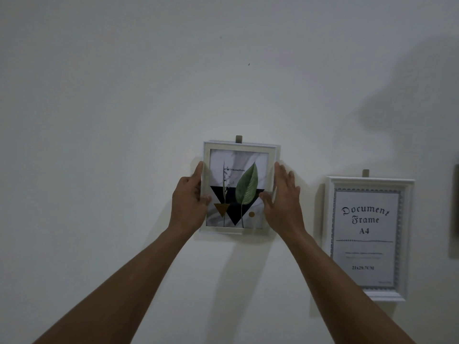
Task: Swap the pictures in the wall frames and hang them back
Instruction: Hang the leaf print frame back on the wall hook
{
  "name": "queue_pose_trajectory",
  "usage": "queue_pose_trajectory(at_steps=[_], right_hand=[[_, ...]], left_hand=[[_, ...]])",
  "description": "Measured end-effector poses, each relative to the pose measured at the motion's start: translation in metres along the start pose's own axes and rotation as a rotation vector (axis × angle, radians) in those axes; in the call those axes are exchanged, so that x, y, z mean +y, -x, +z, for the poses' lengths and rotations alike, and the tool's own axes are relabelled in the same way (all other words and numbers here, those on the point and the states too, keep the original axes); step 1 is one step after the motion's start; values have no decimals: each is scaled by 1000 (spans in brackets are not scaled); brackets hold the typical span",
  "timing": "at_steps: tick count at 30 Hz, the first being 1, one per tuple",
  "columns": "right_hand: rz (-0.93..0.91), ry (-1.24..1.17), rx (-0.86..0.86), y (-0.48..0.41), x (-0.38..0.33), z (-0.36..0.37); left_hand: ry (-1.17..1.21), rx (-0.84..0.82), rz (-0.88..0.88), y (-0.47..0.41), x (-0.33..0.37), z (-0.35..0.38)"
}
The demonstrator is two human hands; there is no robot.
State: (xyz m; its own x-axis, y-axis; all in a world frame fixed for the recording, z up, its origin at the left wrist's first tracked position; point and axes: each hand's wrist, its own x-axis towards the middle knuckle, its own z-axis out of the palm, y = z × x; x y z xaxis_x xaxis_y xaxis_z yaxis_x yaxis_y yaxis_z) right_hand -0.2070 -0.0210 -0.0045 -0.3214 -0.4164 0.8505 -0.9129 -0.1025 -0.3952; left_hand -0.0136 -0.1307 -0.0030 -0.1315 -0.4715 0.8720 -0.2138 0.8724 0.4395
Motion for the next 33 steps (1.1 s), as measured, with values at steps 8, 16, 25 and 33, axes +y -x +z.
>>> queue_pose_trajectory(at_steps=[8, 16, 25, 33], right_hand=[[-8, -39, -8, 1, 6, 0], [-8, -45, -25, 1, 8, 0], [-21, -30, -33, 3, 7, -1], [-3, -31, -52, 3, 3, -4]], left_hand=[[-17, 14, 30, 2, 4, -1], [36, 12, 2, 4, 2, -1], [38, 20, 12, 4, 2, 0], [45, 11, 8, 4, 2, -1]])
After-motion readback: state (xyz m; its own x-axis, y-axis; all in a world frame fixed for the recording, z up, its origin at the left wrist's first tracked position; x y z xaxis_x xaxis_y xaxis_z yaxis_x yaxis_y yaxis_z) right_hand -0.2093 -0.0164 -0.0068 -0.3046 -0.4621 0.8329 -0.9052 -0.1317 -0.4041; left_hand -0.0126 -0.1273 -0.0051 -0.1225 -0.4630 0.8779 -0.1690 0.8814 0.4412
